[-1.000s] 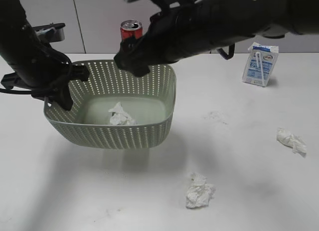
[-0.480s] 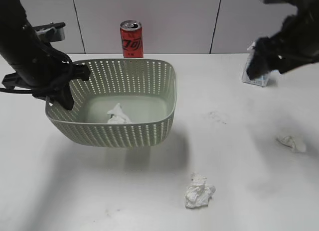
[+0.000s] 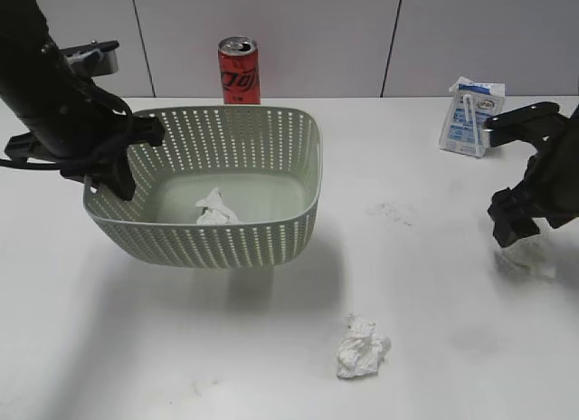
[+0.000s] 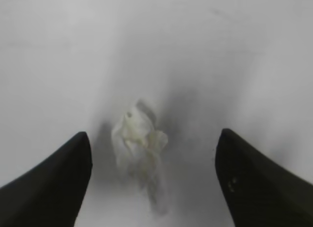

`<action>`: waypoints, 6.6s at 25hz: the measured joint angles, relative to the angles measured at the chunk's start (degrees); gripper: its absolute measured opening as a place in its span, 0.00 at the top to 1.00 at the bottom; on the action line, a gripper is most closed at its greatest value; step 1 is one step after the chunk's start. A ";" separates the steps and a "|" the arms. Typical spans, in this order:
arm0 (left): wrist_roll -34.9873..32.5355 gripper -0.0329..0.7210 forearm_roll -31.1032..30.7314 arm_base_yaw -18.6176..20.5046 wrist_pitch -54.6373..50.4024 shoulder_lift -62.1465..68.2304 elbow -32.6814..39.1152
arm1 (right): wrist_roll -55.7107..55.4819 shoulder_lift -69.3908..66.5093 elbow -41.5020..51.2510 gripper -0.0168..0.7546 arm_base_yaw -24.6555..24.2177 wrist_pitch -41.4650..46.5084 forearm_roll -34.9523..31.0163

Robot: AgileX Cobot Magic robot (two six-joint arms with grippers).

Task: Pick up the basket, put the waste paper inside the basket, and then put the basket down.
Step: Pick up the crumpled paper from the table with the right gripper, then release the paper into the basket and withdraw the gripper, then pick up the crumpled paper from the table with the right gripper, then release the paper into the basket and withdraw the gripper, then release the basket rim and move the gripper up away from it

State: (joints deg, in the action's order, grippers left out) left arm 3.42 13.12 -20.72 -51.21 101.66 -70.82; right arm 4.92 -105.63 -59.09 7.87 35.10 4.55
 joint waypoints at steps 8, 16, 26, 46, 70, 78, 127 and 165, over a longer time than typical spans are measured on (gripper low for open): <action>0.00 0.96 0.00 0.00 -0.18 0.00 0.00 | -4.09 -4.22 0.26 0.32 -0.06 -1.96 -1.43; 0.00 0.96 0.00 0.00 -0.13 0.00 0.00 | -5.43 -5.01 0.26 0.59 -0.06 -0.14 -4.55; 0.00 0.96 0.00 0.00 -0.24 0.00 0.00 | -5.95 -4.88 -0.04 0.86 0.29 2.76 -5.40; 0.00 0.96 -0.58 0.00 -0.36 0.00 0.00 | 24.22 6.51 -19.03 0.90 31.83 -14.51 -37.44; 0.02 0.96 -10.11 7.73 -3.23 0.00 0.00 | 2.97 7.23 -13.67 0.33 29.49 23.55 -19.37; 0.02 0.96 -13.12 8.23 -4.43 0.00 0.00 | -15.55 2.48 1.67 0.33 29.49 7.80 -21.96; 0.28 0.96 -0.59 0.04 2.50 0.00 0.00 | 6.10 1.74 -31.27 0.14 30.01 7.96 -15.83; 0.15 0.11 -1.69 0.88 -5.58 14.65 -18.72 | 1.35 51.27 6.96 0.24 -8.65 26.65 -10.45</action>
State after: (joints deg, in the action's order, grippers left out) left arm 3.57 11.44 -19.84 -56.79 116.31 -89.54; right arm 6.27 -54.37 -52.14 -0.79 61.75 -5.89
